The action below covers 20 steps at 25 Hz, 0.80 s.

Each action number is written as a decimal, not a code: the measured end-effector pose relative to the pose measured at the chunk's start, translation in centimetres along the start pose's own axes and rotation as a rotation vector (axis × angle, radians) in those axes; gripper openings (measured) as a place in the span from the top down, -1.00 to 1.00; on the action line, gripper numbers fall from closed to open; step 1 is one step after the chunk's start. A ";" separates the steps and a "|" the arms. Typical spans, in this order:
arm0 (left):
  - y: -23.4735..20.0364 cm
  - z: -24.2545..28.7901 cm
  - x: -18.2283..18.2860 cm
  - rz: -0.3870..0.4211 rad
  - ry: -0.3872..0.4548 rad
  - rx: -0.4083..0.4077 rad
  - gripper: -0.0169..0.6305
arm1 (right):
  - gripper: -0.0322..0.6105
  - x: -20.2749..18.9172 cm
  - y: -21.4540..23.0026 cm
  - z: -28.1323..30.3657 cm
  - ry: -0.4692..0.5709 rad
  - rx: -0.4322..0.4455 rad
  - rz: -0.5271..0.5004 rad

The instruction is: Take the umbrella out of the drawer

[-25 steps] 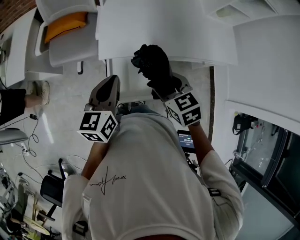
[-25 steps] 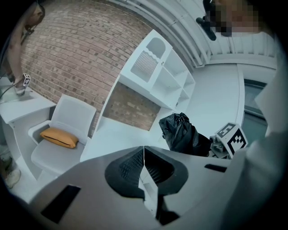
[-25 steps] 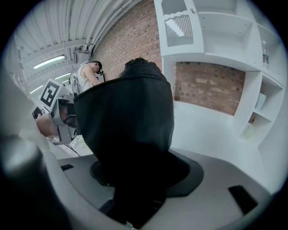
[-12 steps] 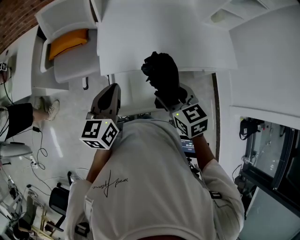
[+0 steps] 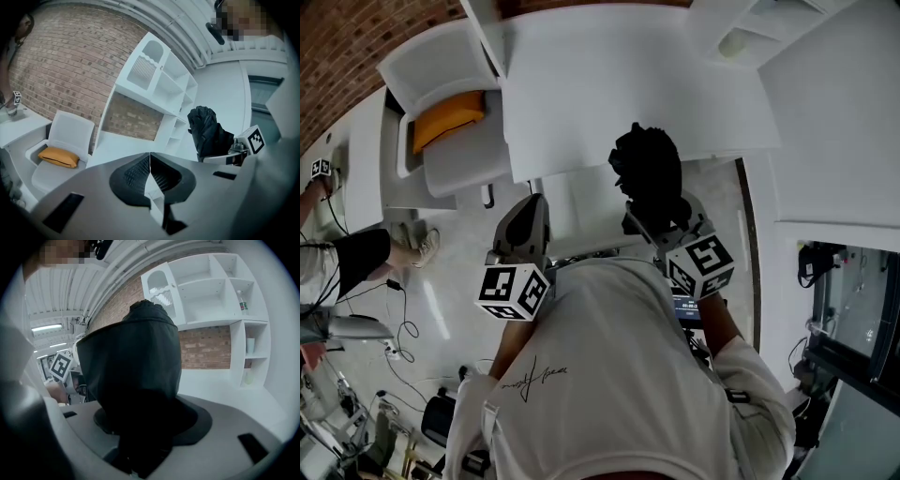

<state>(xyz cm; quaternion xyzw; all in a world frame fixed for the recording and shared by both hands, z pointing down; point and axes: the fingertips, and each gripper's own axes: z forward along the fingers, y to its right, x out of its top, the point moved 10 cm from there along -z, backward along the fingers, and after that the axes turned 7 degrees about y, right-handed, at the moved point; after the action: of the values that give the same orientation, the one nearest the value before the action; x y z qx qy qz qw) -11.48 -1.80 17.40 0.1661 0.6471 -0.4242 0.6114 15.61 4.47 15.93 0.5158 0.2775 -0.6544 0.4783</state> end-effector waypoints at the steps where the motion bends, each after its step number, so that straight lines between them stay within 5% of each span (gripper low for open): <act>1: 0.1 0.0 0.1 0.003 0.000 0.002 0.90 | 0.16 0.1 0.1 -0.1 0.020 0.003 0.015; 7: 0.8 0.4 0.2 0.008 0.009 -0.026 0.90 | 0.16 0.8 0.4 -0.8 0.133 0.040 0.045; 20: 2.0 0.2 0.3 0.010 0.035 -0.009 0.90 | 0.16 1.3 0.6 -2.5 0.151 0.049 0.068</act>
<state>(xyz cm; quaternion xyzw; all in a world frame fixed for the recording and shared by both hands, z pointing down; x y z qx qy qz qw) -9.98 -0.89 16.41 0.1739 0.6587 -0.4151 0.6030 17.21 5.92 13.98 0.5842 0.2791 -0.6038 0.4651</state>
